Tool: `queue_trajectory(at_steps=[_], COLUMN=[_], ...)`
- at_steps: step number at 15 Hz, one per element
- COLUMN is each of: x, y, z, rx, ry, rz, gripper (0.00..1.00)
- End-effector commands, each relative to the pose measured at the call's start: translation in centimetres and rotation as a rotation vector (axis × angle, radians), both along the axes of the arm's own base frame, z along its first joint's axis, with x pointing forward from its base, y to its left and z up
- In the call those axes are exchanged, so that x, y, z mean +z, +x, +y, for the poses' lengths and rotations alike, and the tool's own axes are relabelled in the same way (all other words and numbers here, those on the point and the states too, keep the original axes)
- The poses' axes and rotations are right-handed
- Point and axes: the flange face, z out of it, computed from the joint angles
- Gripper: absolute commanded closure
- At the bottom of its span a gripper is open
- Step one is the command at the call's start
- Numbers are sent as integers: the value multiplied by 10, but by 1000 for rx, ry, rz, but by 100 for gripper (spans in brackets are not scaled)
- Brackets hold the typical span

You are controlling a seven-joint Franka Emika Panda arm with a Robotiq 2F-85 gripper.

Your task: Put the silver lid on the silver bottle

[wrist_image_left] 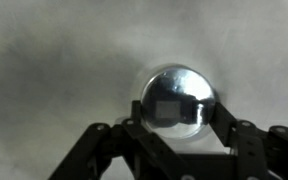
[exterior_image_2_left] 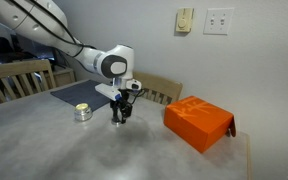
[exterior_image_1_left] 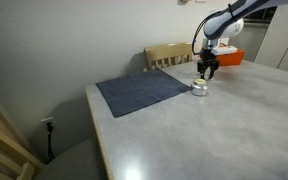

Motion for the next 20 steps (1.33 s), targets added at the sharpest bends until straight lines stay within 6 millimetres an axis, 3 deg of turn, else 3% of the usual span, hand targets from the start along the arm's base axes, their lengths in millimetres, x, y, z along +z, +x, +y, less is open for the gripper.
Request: queue_trajectory(at_steps=[1, 8, 15, 16, 20], x=[-18, 1, 29, 10, 26], y=[-1, -6, -31, -15, -22], z=[10, 38, 83, 82, 88], rx=[19, 55, 156, 123, 135], ry=[-14, -150, -135, -139, -134], rz=[28, 15, 129, 83, 107], gripper=[56, 56, 56, 31, 31])
